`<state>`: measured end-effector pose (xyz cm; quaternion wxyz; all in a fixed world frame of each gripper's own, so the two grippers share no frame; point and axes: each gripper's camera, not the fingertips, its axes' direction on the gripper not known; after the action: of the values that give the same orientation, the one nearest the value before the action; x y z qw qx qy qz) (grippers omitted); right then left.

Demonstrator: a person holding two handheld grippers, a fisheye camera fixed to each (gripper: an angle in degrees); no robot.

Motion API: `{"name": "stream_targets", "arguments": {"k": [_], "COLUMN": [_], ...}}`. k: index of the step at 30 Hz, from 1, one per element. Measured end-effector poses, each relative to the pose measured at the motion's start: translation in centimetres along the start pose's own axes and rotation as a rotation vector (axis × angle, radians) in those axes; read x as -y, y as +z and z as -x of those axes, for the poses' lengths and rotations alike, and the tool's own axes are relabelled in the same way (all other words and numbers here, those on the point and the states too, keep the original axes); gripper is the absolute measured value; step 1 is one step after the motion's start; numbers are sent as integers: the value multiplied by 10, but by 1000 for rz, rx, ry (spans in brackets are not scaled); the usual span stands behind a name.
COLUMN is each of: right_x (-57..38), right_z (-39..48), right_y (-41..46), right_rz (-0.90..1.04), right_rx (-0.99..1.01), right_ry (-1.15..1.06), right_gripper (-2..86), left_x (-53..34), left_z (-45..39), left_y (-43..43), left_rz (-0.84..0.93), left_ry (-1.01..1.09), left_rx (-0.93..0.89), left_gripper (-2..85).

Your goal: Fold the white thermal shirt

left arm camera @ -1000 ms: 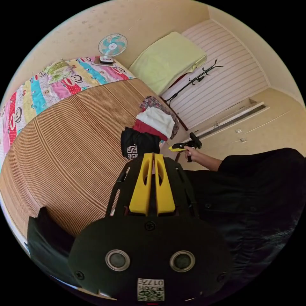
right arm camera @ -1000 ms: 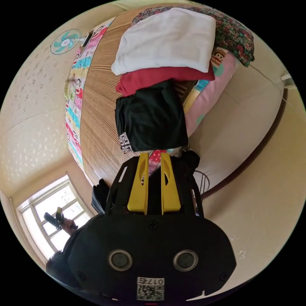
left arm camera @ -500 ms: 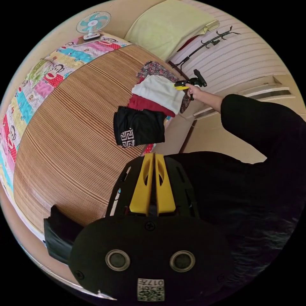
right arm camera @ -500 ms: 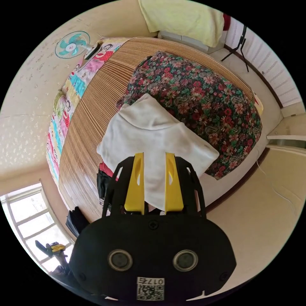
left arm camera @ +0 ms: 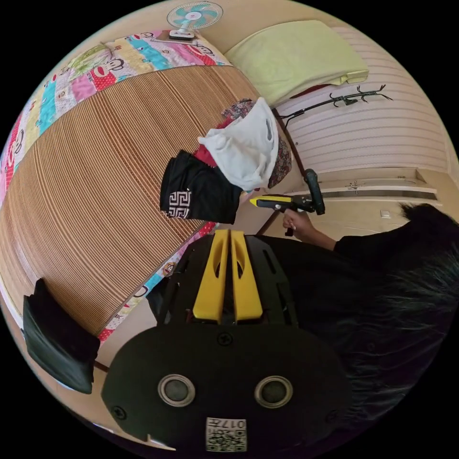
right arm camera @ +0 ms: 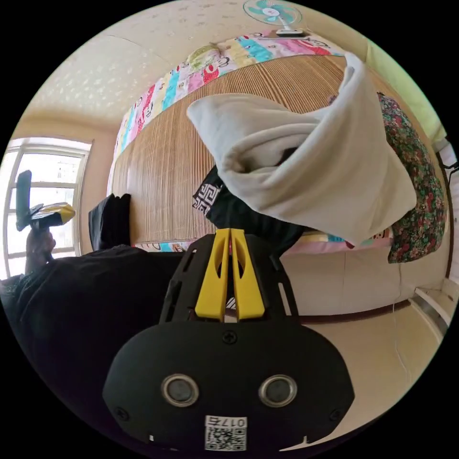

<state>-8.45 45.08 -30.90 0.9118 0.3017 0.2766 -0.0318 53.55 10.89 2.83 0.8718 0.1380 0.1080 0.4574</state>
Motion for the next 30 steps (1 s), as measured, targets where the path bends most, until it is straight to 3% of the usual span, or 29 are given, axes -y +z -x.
{"name": "stream_targets", "arguments": {"k": [4, 8, 11, 13, 14, 17, 20, 22, 24, 26, 30], "right_x": [43, 119, 184, 213, 211, 164, 79, 12, -20, -39, -53], "right_z": [-18, -21, -30, -49, -51, -43, -47, -63, -81, -97, -115], "right_y": [-56, -78, -42, 10, 9, -42, -66, -46, -25, -15, -18], "right_rz": [-248, -291, -134, 180, 177, -82, -208, -133, 44, 171, 188], "right_rx": [44, -114, -245, -160, -143, -103, -260, -467, -507, -475, -242], "right_ry": [36, 12, -41, -1, 17, -10, 80, 150, 212, 308, 482], "right_gripper": [46, 116, 122, 88, 85, 73, 65, 48, 25, 20, 16], "left_x": [0, 3, 5, 7, 6, 0, -13, -20, -19, -7, 58], "left_z": [15, 36, 41, 43, 43, 49, 69, 85, 92, 97, 132], "left_y": [0, 17, 27, 32, 32, 30, 36, 46, 54, 65, 126], "left_rz": [-68, -68, -71, -45, -42, -66, -96, -104, -110, -109, -15], "left_ry": [-18, -72, -66, -66, -68, -74, -129, -175, -179, -149, -138], "left_rx": [-91, -214, -283, -261, -253, -236, -250, -264, -244, -197, -192], "left_gripper": [-2, 28, 36, 36, 36, 28, 18, 22, 38, 50, 71]}}
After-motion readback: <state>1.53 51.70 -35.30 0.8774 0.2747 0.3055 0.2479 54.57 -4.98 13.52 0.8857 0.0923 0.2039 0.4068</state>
